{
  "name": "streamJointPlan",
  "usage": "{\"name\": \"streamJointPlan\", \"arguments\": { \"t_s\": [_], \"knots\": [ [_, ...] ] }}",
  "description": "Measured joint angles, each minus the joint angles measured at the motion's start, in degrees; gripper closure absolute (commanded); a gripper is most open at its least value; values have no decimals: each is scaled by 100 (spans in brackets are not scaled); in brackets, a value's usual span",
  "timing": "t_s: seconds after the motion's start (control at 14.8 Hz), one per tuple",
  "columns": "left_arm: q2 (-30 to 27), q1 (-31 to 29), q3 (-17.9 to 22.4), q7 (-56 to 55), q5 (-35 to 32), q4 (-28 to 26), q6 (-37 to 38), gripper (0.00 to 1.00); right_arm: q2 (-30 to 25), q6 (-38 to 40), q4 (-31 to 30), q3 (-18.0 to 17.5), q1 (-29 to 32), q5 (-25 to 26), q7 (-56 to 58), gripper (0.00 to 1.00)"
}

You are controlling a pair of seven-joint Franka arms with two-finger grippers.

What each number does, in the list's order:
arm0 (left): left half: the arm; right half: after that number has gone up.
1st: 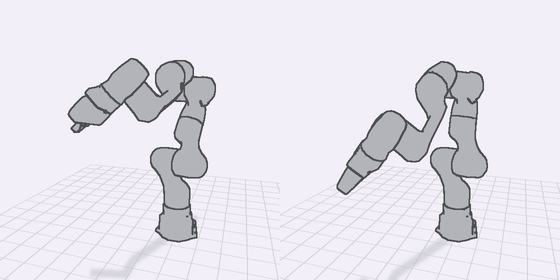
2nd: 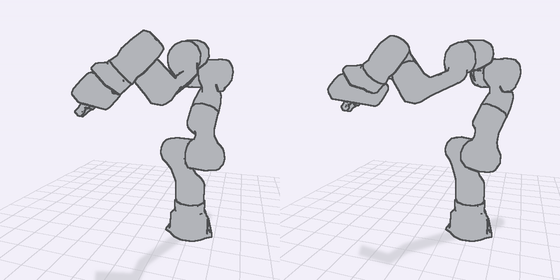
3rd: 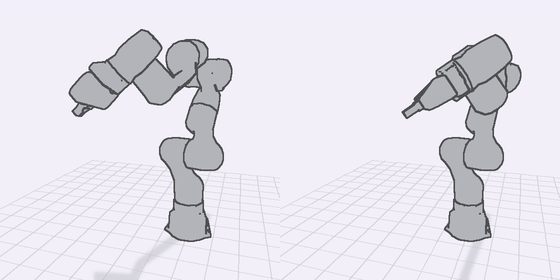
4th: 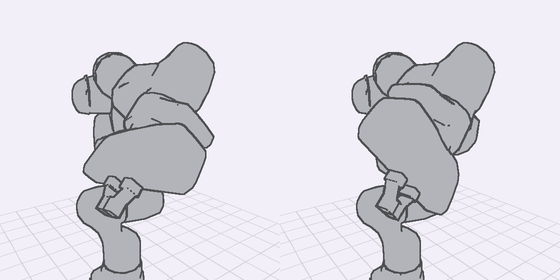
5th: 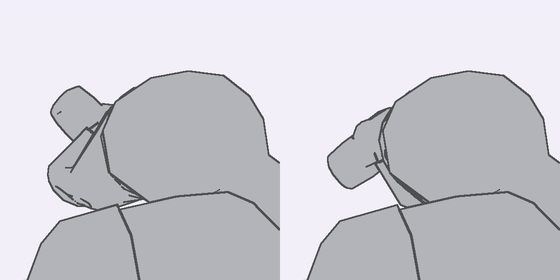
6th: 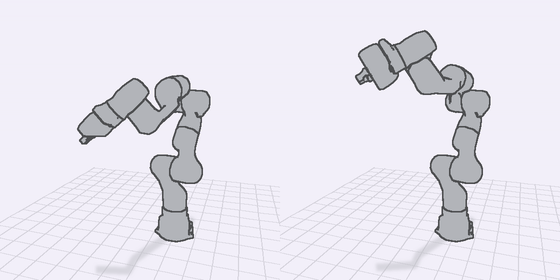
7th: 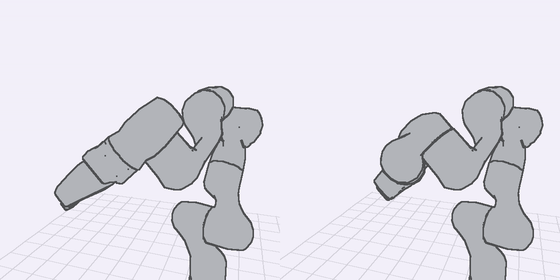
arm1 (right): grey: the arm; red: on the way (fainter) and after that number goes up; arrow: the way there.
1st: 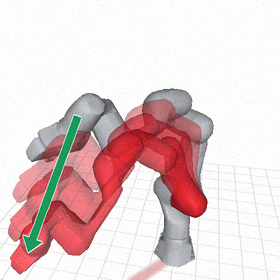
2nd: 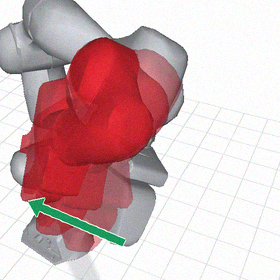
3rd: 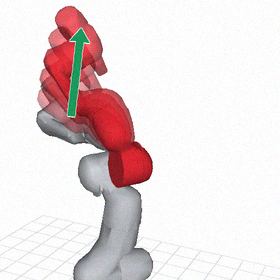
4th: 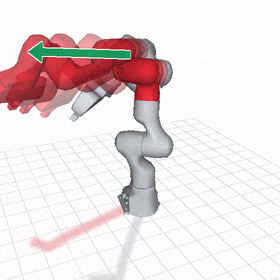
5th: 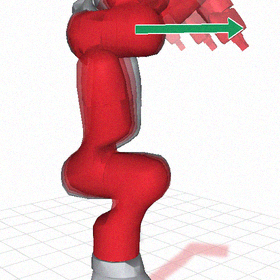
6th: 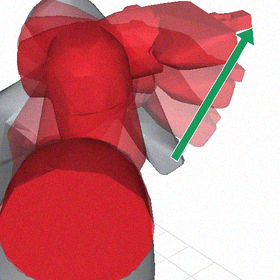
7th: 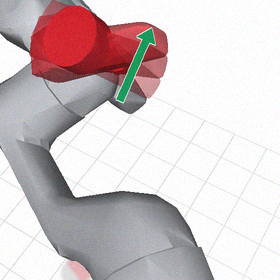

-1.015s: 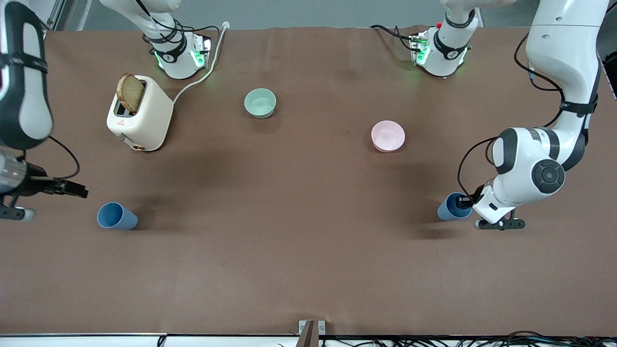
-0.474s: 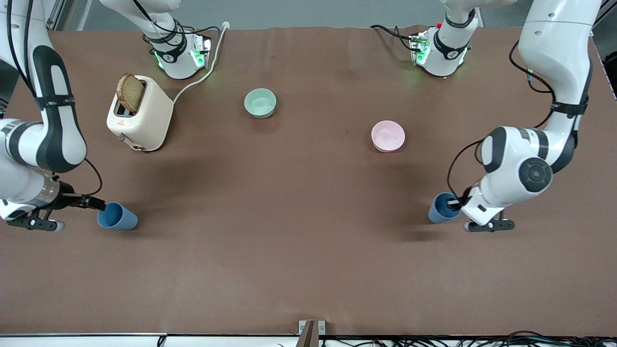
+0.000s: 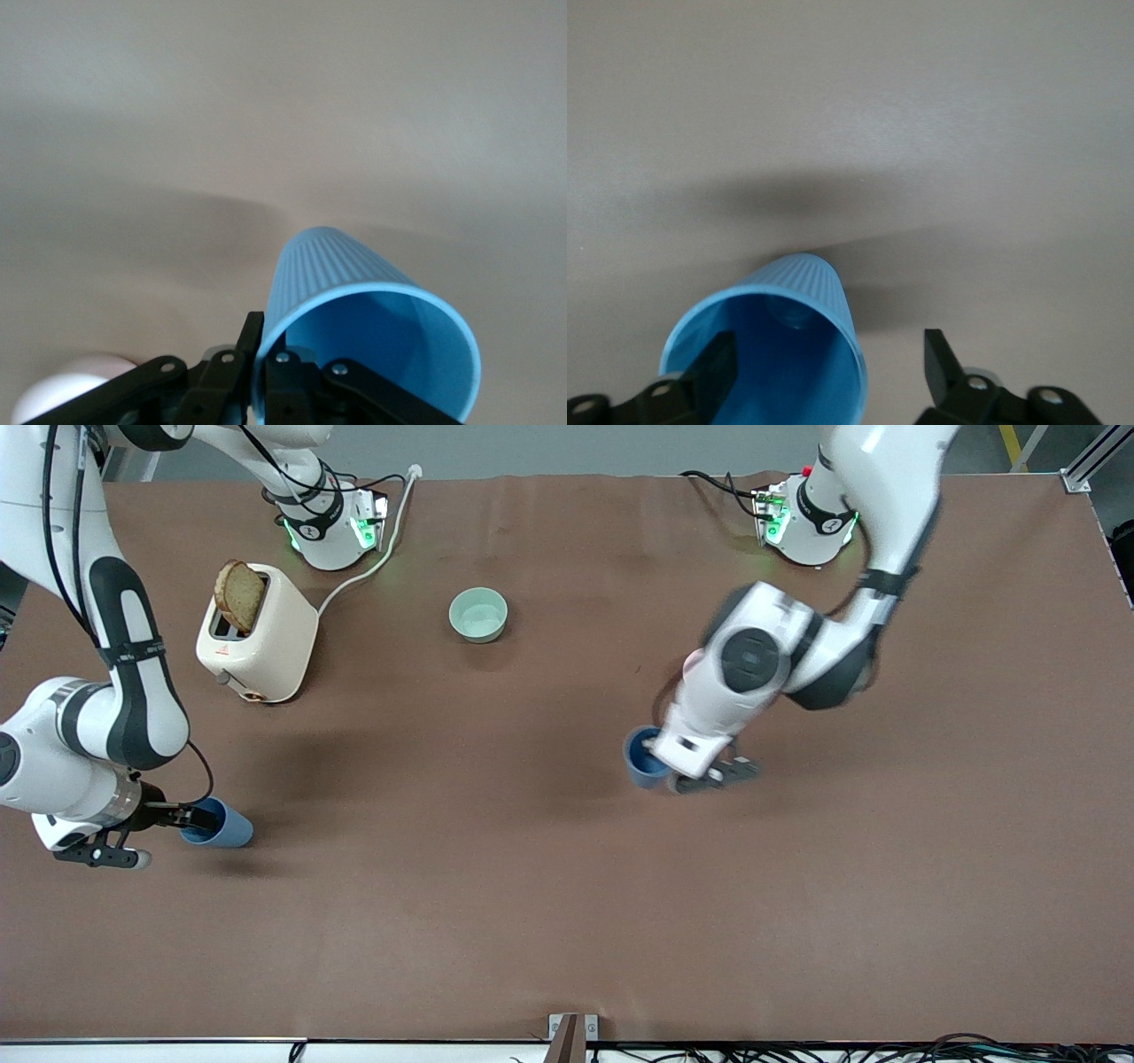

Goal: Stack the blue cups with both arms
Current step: 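Set cup mid-table with the left gripper while the right gripper lifts cup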

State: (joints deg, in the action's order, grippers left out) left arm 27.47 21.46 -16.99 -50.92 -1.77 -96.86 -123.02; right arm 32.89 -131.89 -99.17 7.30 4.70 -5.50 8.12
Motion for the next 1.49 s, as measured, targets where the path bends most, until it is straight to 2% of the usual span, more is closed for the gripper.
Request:
{"name": "streamJointPlan", "arguments": {
  "t_s": [0.14,0.34,0.47,0.54,0.61,0.68,0.74,0.95,1.15,1.35,1.49],
  "knots": [
    [303,453,11,-548,-1,140,-86,100,88,-24,43,3,-1,-90,128,94],
    [840,881,41,-1051,-1,440,-379,100,111,-32,73,56,0,-124,157,97],
    [1112,938,44,-1108,-1,566,-599,97,111,-29,89,80,1,-133,166,97],
    [1202,934,51,-1108,-1,597,-677,87,110,-22,105,80,-1,-146,173,97],
    [1267,932,61,-1108,-1,621,-722,59,109,-20,119,80,-5,-147,180,97],
    [1303,930,65,-1108,-1,648,-739,11,101,-15,135,80,-20,-147,195,97],
    [1309,925,68,-1108,-1,673,-740,0,72,27,160,80,-54,-147,209,97],
    [1255,888,105,-1108,-3,912,-741,0,-215,602,308,71,-200,-153,206,97],
    [775,775,427,-1091,-13,1266,-270,0,-755,1549,538,-73,-366,-156,-81,99],
    [-13,227,530,-719,-38,1647,1007,0,-1281,2076,657,-591,-407,-160,-564,100],
    [-447,-222,537,114,-43,1707,1534,0,-1536,2169,656,-1082,-416,-164,-1142,100]
  ]
}}
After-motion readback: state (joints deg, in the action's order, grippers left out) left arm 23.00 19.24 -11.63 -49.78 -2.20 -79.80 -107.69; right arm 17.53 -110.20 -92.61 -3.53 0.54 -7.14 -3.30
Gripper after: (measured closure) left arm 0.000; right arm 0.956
